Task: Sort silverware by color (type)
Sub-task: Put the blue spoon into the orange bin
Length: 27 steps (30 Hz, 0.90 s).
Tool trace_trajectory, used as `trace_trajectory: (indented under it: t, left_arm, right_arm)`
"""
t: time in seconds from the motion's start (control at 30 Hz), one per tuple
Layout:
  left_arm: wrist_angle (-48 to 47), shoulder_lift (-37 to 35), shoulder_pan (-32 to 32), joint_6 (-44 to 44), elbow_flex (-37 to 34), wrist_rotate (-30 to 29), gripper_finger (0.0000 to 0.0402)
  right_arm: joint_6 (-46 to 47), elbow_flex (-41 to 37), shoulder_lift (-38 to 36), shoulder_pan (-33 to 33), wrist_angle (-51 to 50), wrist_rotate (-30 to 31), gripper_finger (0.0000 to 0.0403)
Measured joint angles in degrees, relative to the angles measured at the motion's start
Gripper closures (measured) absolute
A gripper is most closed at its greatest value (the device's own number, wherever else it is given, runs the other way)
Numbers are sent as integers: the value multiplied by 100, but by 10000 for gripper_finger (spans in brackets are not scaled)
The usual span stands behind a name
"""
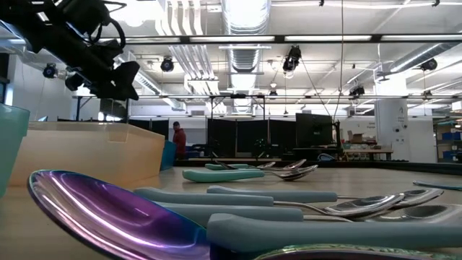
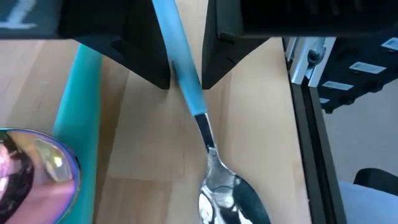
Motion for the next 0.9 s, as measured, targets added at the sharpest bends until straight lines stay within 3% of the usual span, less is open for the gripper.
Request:
trace_trajectory:
  t: [0.2,0.3,0.47,0.57,0.63,0.7,0.8,0.9]
  left_arm:
    - [18,-94,1,0,0,98,209]
    - [126,-156,2,0,0,463,209]
    - [438,-263,0,3,0,1591,215]
    - [596,-290,0,47,0,2831,225]
    - [714,-253,-15,82,0,3768,231]
    - [802,-180,-99,46,-2,4481,237]
    - [893,-69,-340,68,-2,4679,242]
    - [898,3,-551,201,-2,4631,244]
  right_arm:
    - [-81,-10,-26,-2,-10,-14,378]
    - [-114,-19,-150,-2,-1,-15,381]
    - [-331,92,-498,0,17,9,383]
    - [-587,317,-874,-3,78,162,383]
    - [-842,415,-1055,-23,27,673,383]
    - [-1233,511,-1245,-78,14,1588,384]
    - [-1866,621,-1556,-230,54,3112,383]
    - [-2273,626,-1747,-528,33,4270,382]
